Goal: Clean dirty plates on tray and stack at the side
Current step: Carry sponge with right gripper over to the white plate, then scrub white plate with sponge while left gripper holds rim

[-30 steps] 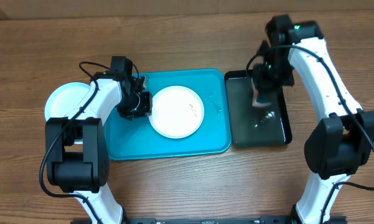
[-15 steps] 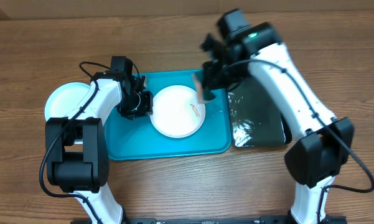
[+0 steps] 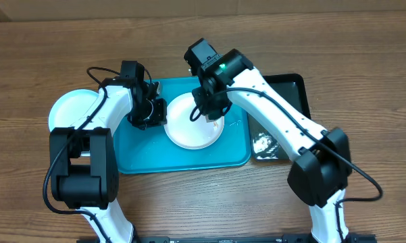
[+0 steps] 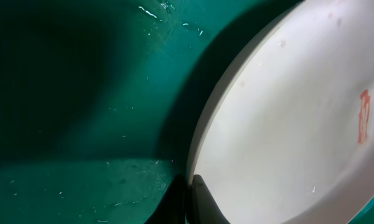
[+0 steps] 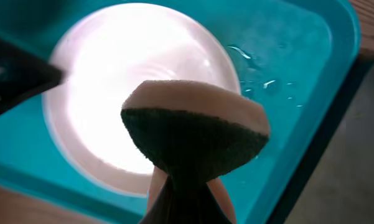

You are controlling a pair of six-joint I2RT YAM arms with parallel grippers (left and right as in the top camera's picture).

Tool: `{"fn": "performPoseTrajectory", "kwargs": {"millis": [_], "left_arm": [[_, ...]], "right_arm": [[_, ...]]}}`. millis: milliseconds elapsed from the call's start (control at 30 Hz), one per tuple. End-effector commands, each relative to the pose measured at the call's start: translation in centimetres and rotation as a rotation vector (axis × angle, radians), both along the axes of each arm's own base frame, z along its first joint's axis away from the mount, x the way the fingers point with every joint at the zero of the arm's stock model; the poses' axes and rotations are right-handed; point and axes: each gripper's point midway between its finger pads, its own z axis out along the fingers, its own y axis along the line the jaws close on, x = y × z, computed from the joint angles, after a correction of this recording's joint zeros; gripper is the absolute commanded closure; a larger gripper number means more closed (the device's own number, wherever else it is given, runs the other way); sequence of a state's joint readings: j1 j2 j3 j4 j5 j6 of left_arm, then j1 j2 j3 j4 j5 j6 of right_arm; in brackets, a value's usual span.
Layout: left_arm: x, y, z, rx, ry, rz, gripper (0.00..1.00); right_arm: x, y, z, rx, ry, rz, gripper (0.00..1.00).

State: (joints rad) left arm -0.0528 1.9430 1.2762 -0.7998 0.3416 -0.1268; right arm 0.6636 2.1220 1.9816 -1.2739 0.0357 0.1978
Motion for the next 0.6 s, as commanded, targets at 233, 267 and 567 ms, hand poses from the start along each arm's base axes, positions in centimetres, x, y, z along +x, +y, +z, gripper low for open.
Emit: {"fn": "performPoseTrajectory", "kwargs": {"millis": [233,267,567], "left_arm": [[-0.1,-0.8,0.3,-0.024,-0.008,-0.026,0.96],[-0.1,-0.8,0.3,-0.024,-0.008,-0.026,0.96],[-0.1,-0.8,0.3,-0.024,-0.008,-0.026,0.96]], "right_arm": [[0.7,-0.8,-3.9,-0.081,0.007,-0.048,0.96],[0.7,-0.8,-4.2,-0.082,0.008,-0.048,0.96],[0.2,-1.1,-7.8,-0.113,0.051,-0.072,0.96]]}}
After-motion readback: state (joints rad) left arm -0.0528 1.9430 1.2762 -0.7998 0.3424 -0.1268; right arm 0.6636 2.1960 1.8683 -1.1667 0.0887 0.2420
